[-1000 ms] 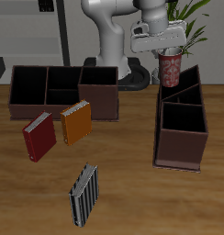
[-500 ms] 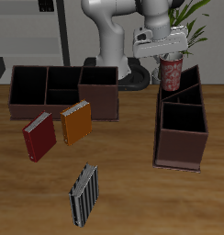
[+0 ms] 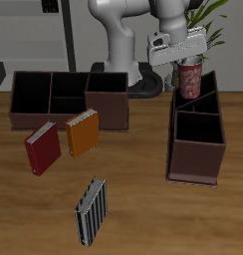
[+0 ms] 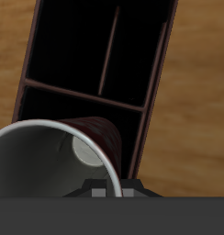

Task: Place the red mug into the left desk caddy's left compartment and place the red book into the left desk caddy's back compartment and place the orange book into the back desk caddy's front compartment

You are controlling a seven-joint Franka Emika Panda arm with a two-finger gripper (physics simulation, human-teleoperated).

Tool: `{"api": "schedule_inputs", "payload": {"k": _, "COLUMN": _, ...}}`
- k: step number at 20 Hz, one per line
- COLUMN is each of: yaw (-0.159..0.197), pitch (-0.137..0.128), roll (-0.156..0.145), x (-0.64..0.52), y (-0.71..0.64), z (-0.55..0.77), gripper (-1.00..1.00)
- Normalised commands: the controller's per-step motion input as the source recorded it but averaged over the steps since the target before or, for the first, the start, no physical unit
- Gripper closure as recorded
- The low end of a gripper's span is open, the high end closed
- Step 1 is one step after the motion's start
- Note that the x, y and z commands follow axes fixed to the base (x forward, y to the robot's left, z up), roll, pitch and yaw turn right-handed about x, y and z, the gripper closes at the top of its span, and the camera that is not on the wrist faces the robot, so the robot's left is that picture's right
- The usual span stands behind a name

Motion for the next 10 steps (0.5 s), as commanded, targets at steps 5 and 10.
{"api": "schedule_inputs", "payload": {"k": 5, "yaw": 0.079, "pitch": -0.103, "roll": -0.014, "x": 0.10, "y": -0.01, "z": 0.11, "gripper": 1.00}}
{"api": "schedule_inputs", "payload": {"k": 10, "yaw": 0.036, "pitch": -0.062, "roll": -0.064, "x": 0.25, "y": 0.02, "z": 0.00, "gripper": 1.00}}
